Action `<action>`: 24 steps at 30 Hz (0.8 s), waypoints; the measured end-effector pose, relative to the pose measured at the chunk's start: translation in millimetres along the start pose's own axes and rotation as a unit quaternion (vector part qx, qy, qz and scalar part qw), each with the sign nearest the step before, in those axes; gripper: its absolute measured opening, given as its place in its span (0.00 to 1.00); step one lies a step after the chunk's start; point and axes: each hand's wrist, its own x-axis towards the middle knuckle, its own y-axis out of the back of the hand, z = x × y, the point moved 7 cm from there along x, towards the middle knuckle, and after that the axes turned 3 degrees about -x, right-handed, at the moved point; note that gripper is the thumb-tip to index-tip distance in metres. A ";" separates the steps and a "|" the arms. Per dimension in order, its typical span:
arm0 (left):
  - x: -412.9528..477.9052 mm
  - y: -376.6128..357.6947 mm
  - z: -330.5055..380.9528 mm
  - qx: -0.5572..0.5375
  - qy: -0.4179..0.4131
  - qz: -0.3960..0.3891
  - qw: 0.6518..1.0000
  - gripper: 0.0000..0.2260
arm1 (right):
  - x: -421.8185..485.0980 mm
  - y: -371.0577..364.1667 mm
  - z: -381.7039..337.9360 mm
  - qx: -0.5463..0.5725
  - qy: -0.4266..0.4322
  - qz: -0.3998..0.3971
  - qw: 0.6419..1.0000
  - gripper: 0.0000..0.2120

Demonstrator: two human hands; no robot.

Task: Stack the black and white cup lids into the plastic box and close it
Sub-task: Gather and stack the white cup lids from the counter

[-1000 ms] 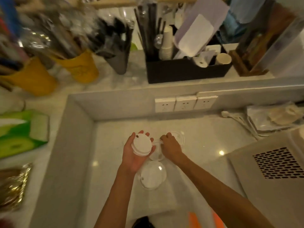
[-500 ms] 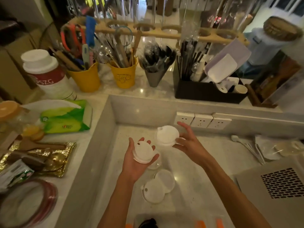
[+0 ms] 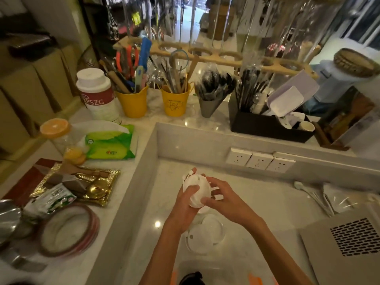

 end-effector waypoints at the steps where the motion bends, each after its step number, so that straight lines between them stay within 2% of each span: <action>1: -1.9 -1.0 2.6 -0.008 0.000 0.000 1.000 0.25 | 1.4 -3.9 -3.0 0.000 0.009 0.010 1.000 0.29; 4: -7.8 2.3 7.4 -0.020 0.011 -0.005 1.000 0.22 | 3.2 -14.8 -7.2 -0.019 0.028 0.017 0.999 0.32; 8: -12.7 19.4 5.0 0.015 0.030 -0.015 0.999 0.20 | 5.5 -28.4 -6.4 -0.111 0.037 -0.019 0.993 0.31; 11: -11.6 37.1 -0.4 -0.011 0.032 0.012 0.999 0.19 | 16.8 -36.9 -4.8 -0.144 0.038 -0.046 0.988 0.25; 12: -11.3 44.0 -2.6 -0.027 0.032 0.028 0.999 0.19 | 24.8 -35.5 -2.9 -0.138 0.036 -0.029 0.989 0.20; 14: -10.4 60.5 -5.0 -0.050 0.031 0.070 0.996 0.19 | 46.1 -26.5 10.5 -0.144 0.004 0.054 0.988 0.16; 16: -10.8 77.6 -4.8 -0.080 0.029 0.103 0.991 0.18 | 67.2 -23.1 33.9 -0.198 -0.057 0.091 0.974 0.18; 18: -13.1 92.2 -1.8 -0.107 0.025 0.121 0.987 0.17 | 83.7 -39.0 63.6 -0.260 -0.119 0.018 0.958 0.27; 21: -18.2 109.0 2.2 -0.125 0.019 0.141 0.982 0.15 | 91.3 -73.7 96.1 -0.350 -0.153 -0.114 0.917 0.42; 23: -20.9 116.4 2.7 -0.134 0.016 0.146 0.980 0.14 | 92.0 -89.9 109.6 -0.384 -0.153 -0.135 0.901 0.44; 24: -22.4 118.9 3.0 -0.136 0.014 0.147 0.980 0.14 | 92.7 -94.7 113.0 -0.399 -0.146 -0.126 0.896 0.42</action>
